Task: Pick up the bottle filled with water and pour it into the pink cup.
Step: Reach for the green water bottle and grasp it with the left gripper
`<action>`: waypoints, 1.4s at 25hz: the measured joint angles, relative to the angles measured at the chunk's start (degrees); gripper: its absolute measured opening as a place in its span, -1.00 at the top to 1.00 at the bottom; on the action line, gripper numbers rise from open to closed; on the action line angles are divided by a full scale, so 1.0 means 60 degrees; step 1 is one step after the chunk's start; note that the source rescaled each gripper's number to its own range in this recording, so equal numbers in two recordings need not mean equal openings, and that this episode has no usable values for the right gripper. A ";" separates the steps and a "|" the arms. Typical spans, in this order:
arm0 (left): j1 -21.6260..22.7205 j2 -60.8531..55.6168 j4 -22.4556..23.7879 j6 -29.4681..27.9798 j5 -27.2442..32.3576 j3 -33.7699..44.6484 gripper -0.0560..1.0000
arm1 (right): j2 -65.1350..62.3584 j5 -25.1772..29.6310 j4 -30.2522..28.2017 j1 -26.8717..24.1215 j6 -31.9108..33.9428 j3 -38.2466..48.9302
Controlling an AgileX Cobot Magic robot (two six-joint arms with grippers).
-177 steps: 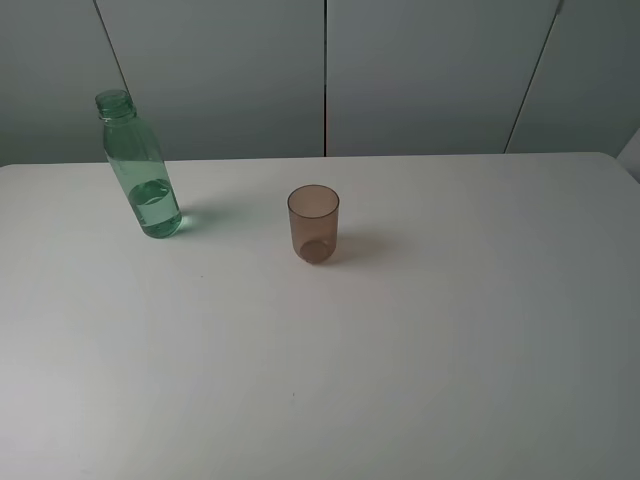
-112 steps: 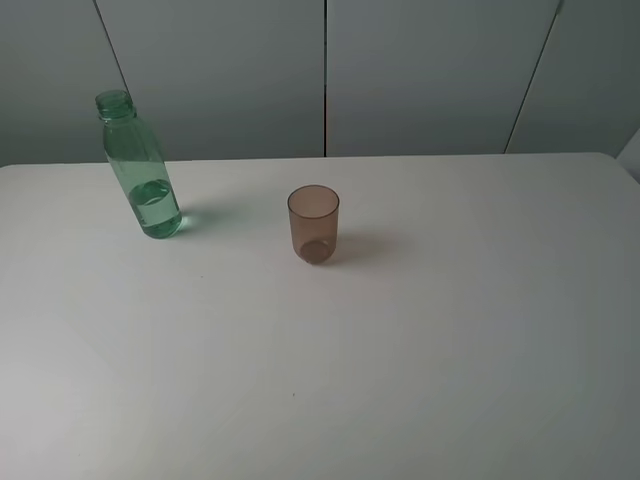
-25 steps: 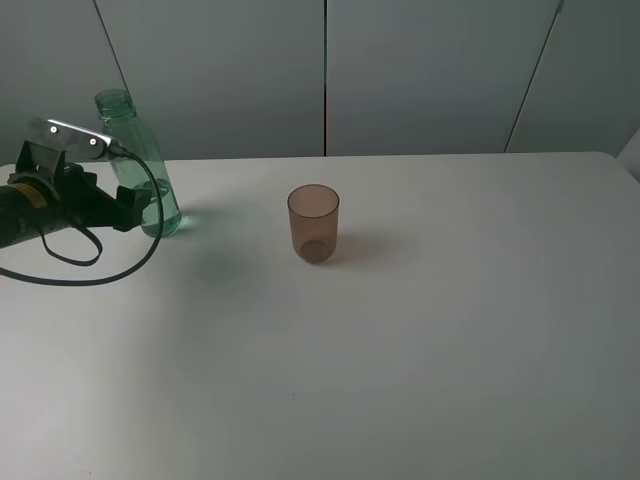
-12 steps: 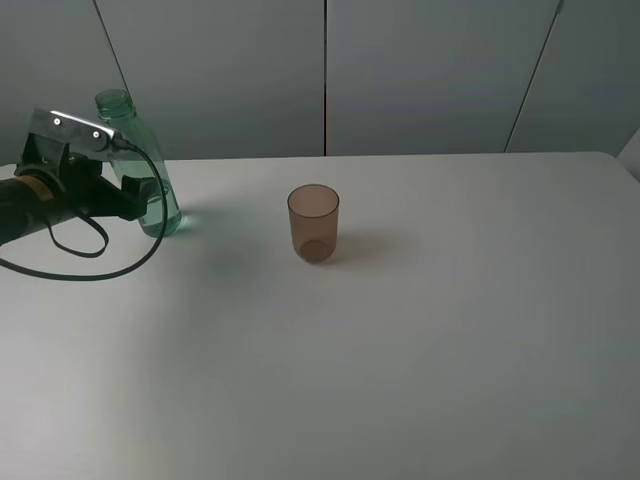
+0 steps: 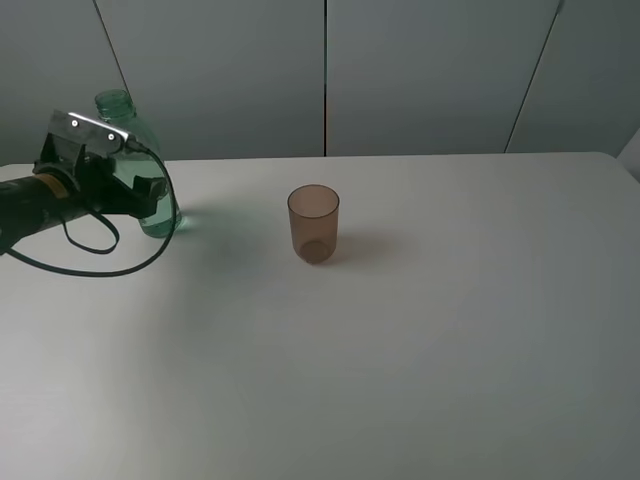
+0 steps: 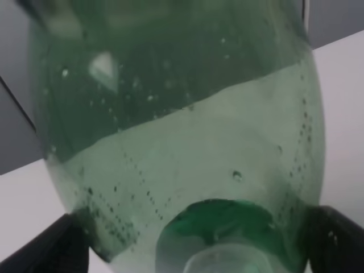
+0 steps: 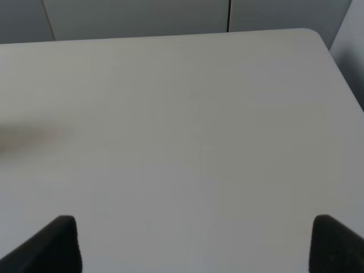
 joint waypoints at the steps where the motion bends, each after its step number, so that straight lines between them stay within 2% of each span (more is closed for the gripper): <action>1: 0.0000 0.0052 0.0000 0.0000 0.0000 -0.0050 -1.00 | 0.0000 0.0000 0.0000 0.0000 0.0000 0.0000; 9: 0.0000 0.0473 0.0142 -0.0385 -0.0517 -0.0289 -1.00 | 0.0000 0.0000 0.0000 0.0000 0.0000 0.0000; 25: 0.0000 0.0829 0.0362 -0.0421 -0.1752 -0.0330 -1.00 | 0.0000 0.0000 0.0000 0.0000 0.0000 0.0000; 35: 0.0000 0.1272 0.0362 -0.0676 -0.2003 -0.0528 -1.00 | 0.0000 0.0000 0.0000 0.0000 0.0000 0.0000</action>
